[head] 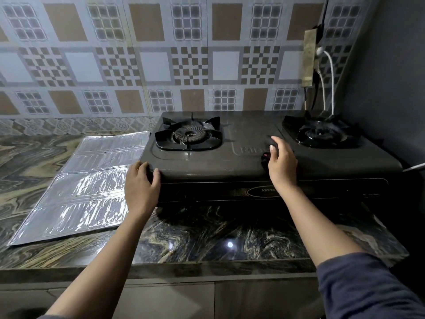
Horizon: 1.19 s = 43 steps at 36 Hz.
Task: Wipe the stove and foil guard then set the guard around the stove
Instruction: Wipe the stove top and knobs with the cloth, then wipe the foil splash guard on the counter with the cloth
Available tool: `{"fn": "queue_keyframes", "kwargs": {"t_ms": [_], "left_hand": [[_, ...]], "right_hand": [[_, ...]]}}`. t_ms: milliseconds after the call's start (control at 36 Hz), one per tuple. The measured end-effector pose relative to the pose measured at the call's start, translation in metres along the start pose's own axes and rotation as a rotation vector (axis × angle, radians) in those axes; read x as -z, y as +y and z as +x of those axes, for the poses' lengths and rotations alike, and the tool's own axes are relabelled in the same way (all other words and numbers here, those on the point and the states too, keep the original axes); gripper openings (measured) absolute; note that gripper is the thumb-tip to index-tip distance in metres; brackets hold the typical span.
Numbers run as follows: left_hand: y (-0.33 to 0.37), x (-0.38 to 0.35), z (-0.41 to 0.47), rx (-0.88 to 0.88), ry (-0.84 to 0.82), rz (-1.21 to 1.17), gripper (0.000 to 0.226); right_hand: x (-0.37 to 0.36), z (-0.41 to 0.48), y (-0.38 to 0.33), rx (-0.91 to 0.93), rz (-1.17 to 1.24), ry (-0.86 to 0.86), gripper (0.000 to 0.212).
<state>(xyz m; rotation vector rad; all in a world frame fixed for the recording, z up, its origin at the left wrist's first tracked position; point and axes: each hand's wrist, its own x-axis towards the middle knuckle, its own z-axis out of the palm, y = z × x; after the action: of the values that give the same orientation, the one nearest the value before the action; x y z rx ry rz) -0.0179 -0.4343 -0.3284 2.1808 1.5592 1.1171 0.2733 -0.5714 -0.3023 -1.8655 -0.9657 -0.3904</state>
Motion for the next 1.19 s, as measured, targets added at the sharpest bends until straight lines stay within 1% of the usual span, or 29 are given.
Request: {"fn": "queue_keyframes", "kwargs": {"t_ms": [56,111,250,333,500,694,833,1028,1194], "left_hand": [[-0.006,0.003,0.005,0.009,0.015,0.007,0.035],[-0.014,0.008,0.012,0.037,0.018,0.015,0.033],[-0.038,0.030,0.032,0.079,0.030,0.009,0.043],[-0.057,0.044,0.050,0.079,0.001,0.010,0.042],[-0.106,0.067,0.102,0.047,-0.041,0.026,0.039],[-0.170,0.087,0.178,0.011,-0.101,0.061,0.043],[-0.213,0.101,0.228,-0.025,-0.132,0.070,0.044],[-0.274,0.105,0.290,-0.034,-0.223,0.037,0.043],[-0.312,0.090,0.314,0.007,-0.291,0.066,0.037]], "right_hand": [[-0.009,0.002,-0.014,0.037,0.033,-0.011,0.029],[-0.018,0.006,-0.030,0.062,0.078,-0.024,0.028],[-0.044,0.018,-0.078,0.123,0.127,-0.038,0.029],[-0.066,0.025,-0.111,0.163,0.151,-0.057,0.029],[-0.126,0.037,-0.178,0.205,0.193,-0.154,0.030],[-0.200,0.045,-0.248,0.223,0.198,-0.179,0.027],[-0.257,0.053,-0.288,0.205,0.213,-0.194,0.027],[-0.329,0.062,-0.324,0.163,0.151,-0.230,0.027],[-0.390,0.065,-0.332,0.106,0.121,-0.353,0.029]]}}
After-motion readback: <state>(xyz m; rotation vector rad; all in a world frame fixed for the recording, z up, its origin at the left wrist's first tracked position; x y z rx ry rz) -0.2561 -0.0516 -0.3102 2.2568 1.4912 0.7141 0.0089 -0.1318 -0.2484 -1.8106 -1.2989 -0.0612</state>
